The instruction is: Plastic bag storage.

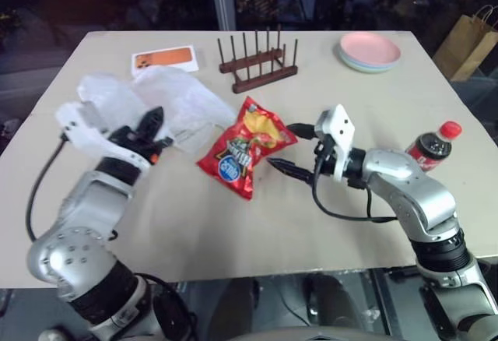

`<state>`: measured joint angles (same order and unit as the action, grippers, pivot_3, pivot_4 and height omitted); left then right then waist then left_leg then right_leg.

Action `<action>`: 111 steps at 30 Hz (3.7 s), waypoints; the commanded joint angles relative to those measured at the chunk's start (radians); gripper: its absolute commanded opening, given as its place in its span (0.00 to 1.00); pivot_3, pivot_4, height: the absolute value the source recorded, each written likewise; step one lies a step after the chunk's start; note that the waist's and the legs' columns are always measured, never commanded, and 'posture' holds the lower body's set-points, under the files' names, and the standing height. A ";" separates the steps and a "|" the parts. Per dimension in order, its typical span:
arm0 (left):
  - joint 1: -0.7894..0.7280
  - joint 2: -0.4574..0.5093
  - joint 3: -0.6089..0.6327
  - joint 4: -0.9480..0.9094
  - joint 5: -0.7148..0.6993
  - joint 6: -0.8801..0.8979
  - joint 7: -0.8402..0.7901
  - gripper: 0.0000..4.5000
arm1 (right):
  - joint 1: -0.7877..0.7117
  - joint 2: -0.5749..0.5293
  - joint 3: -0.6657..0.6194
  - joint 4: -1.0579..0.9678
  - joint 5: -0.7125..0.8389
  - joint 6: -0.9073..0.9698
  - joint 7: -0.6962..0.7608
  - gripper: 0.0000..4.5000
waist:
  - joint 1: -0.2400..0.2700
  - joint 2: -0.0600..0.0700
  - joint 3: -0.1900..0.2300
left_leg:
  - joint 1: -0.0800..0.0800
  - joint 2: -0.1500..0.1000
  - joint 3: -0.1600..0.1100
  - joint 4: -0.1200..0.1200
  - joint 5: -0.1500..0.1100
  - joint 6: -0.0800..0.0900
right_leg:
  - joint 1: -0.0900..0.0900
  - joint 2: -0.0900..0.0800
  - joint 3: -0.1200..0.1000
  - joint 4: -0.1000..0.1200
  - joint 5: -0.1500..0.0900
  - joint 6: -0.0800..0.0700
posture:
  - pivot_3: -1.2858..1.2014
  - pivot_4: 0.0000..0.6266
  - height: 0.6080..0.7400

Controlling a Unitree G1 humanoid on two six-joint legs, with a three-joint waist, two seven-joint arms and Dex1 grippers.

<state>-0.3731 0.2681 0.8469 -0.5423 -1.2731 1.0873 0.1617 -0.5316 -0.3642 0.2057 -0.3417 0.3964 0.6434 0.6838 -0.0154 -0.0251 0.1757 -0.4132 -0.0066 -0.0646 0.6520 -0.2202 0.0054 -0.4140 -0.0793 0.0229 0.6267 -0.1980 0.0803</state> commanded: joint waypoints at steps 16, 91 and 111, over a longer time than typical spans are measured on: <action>0.757 0.384 -0.160 -0.047 0.025 -0.327 -0.087 0.07 | -0.147 0.071 0.106 0.171 -0.209 -0.198 -0.024 1.00 | -0.001 0.003 0.000 | 0.002 0.001 0.004 -0.003 0.003 -0.005 | -0.001 0.001 0.003 0.000 -0.002 -0.005 | 0.52 0.24 1.00; 0.314 0.435 -0.833 0.165 1.369 -0.334 -0.404 0.14 | 0.001 -0.029 0.009 -0.022 -0.210 -0.100 -0.023 1.00 | -0.019 0.005 0.002 | 0.001 0.013 0.004 -0.014 0.005 -0.008 | -0.010 0.014 0.003 0.001 0.001 -0.010 | 0.52 0.24 1.00; 0.803 0.044 -0.224 -0.502 0.884 -0.290 -0.459 0.91 | -0.020 -0.005 0.003 0.000 -0.200 -0.098 -0.021 1.00 | -0.025 0.004 0.002 | 0.000 0.013 0.005 -0.012 0.005 -0.009 | -0.009 0.013 0.003 0.001 0.001 -0.011 | 0.52 0.24 1.00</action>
<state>0.3843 0.3201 0.5728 -0.9930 -0.4038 0.8540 -0.3062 -0.5413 -0.3694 0.2260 -0.3223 0.1817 0.5630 0.6594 -0.0399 -0.0212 0.1773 -0.4125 0.0063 -0.0592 0.6405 -0.2155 -0.0031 -0.4226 -0.0666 0.0262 0.6275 -0.1991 0.0662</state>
